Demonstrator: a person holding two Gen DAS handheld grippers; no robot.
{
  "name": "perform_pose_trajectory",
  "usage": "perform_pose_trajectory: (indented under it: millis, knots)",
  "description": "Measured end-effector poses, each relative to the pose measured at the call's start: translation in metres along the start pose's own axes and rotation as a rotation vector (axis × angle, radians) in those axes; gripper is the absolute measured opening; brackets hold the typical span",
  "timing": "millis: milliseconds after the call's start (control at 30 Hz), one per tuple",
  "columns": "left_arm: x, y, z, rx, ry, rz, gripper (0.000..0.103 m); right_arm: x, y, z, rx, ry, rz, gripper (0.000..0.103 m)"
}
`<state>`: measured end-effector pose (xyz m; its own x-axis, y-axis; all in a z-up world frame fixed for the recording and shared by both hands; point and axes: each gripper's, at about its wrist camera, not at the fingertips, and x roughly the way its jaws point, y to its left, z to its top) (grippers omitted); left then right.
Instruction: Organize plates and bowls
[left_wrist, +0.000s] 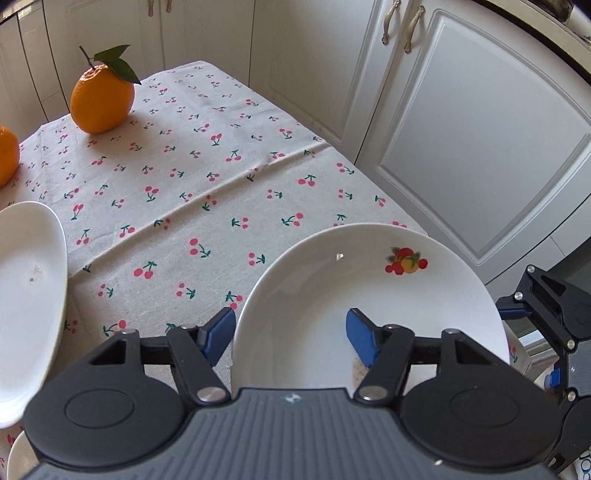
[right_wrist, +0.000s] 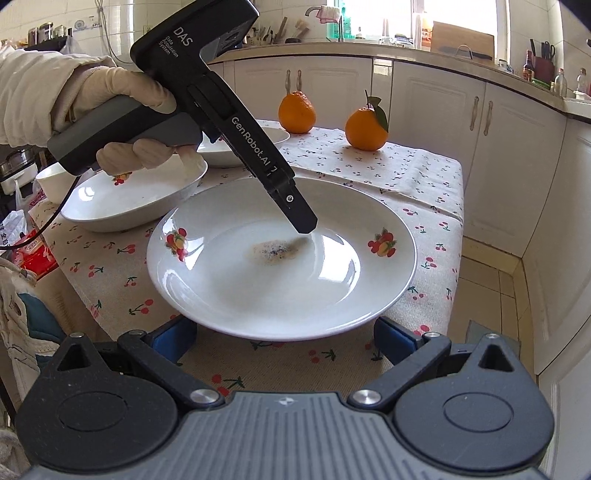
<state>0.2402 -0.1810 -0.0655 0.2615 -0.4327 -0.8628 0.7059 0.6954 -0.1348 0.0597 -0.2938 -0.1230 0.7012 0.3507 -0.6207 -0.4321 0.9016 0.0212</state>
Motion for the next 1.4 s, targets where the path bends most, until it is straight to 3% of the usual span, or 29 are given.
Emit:
perform_pose_trajectory:
  millis: [200,633,933,1400]
  knots:
    - [0.000,0.002,0.003,-0.013,0.019,-0.047,0.062,0.001,0.001,0.002,-0.014,0.004,0.004,0.103]
    - [-0.003,0.000,0.006,0.012,0.019,-0.035,0.062,0.001,0.003,0.009,-0.022,0.025,-0.006,0.102]
    - [-0.005,0.013,0.041,0.017,-0.040,-0.015,0.062,0.010,-0.021,0.037,-0.074,0.008,-0.029,0.102]
    - [0.035,0.039,0.079,0.003,-0.055,-0.012,0.062,0.048,-0.064,0.054,-0.048,0.023,-0.046,0.102]
